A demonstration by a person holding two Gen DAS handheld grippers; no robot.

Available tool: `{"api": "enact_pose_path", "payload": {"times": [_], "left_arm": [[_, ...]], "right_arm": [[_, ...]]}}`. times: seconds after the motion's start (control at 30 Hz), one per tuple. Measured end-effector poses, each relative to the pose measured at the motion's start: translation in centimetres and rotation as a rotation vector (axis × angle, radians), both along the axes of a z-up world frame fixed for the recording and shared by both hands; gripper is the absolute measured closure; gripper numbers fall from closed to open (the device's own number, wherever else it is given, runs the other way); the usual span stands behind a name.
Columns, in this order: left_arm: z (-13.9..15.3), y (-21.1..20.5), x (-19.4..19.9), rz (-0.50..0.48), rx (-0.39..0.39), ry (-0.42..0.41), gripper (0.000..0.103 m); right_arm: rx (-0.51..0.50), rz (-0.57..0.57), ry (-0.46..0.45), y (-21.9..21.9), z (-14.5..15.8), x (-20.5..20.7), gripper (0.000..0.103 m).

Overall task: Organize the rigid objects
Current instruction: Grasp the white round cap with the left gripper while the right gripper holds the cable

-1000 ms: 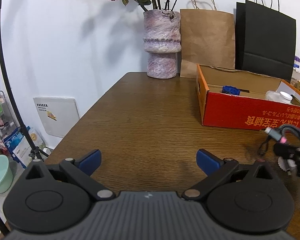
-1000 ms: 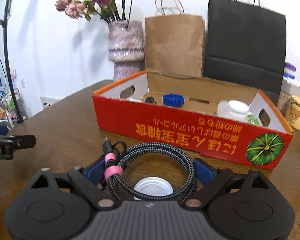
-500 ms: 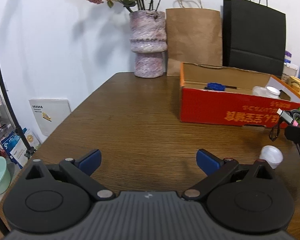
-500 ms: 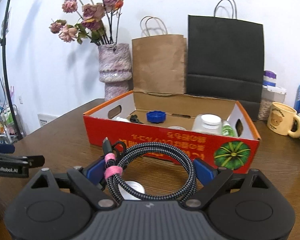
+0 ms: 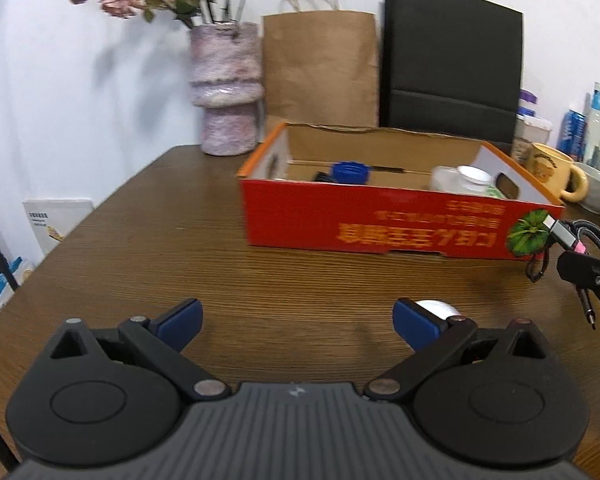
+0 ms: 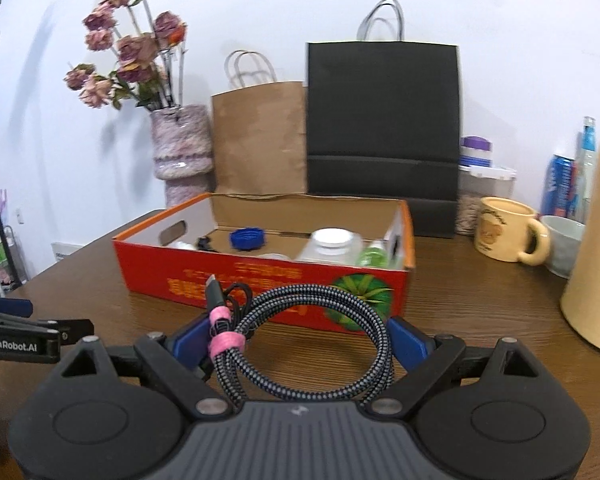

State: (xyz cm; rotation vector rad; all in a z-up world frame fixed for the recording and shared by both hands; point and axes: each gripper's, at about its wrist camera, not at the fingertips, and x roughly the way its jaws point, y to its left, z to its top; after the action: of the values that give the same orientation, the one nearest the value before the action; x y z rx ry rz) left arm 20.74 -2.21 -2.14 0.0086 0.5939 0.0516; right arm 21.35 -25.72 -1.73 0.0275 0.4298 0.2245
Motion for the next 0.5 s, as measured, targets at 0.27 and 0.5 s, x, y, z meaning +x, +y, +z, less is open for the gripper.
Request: {"api": "enact_pose_path", "payload": {"times": [0.27, 0.5], "left_arm": [[-0.7, -5.9, 1.3, -0.068, 0.035, 0.019, 0.0], [-2.6, -7.3, 2.8, -0.071, 0.059, 0.09, 0.0]], "right_arm": [[0.001, -0.047, -0.01, -3.7, 0.0, -0.2, 0.011], [0.0, -0.073, 0.013, -5.2, -0.4, 0.1, 0.011]]}}
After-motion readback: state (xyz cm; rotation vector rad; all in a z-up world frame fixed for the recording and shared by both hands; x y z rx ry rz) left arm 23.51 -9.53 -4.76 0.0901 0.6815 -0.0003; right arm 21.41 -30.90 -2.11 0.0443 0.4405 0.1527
